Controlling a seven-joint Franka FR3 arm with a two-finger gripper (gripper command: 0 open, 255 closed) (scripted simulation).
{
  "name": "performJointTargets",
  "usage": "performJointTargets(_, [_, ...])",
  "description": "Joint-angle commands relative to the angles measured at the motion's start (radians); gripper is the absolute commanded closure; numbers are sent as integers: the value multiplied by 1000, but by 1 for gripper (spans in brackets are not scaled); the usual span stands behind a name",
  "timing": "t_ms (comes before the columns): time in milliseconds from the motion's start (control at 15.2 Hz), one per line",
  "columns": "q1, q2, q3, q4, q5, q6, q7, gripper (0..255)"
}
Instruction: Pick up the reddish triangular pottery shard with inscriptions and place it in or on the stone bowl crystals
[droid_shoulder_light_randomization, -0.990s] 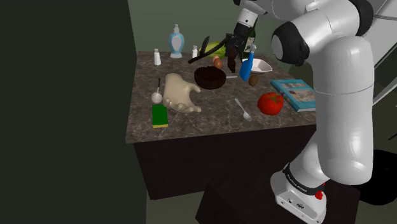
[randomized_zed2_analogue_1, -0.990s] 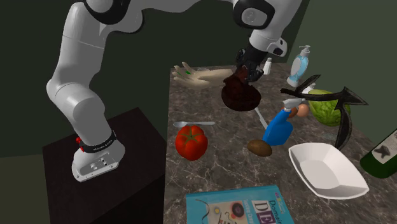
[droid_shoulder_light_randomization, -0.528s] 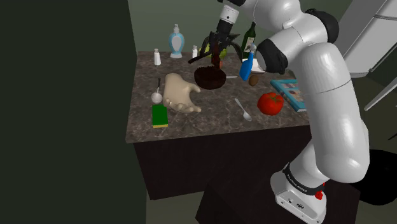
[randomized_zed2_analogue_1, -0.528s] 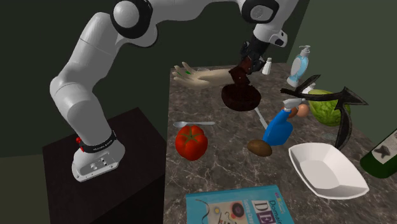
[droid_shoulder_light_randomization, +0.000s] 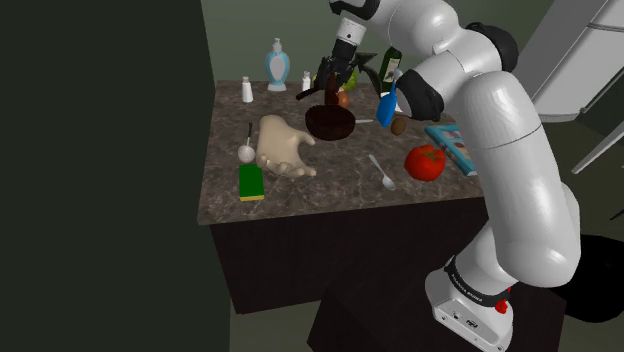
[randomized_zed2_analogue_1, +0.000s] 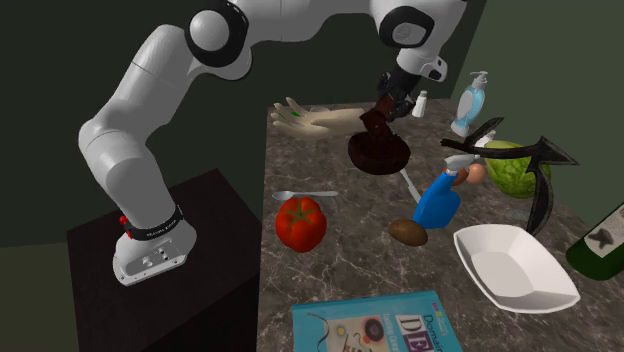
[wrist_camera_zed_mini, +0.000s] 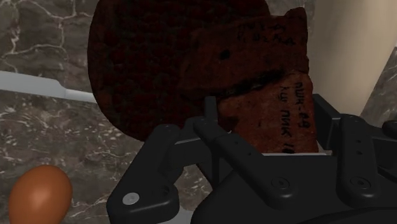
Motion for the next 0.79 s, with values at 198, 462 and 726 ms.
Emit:
performJointTargets(198, [27,7,0,-70,5,58,-29,255])
performJointTargets(462, [41,17,4,-112,12,98,-50,255])
performJointTargets(726, [44,21,5,-122,14,108,-55,255])
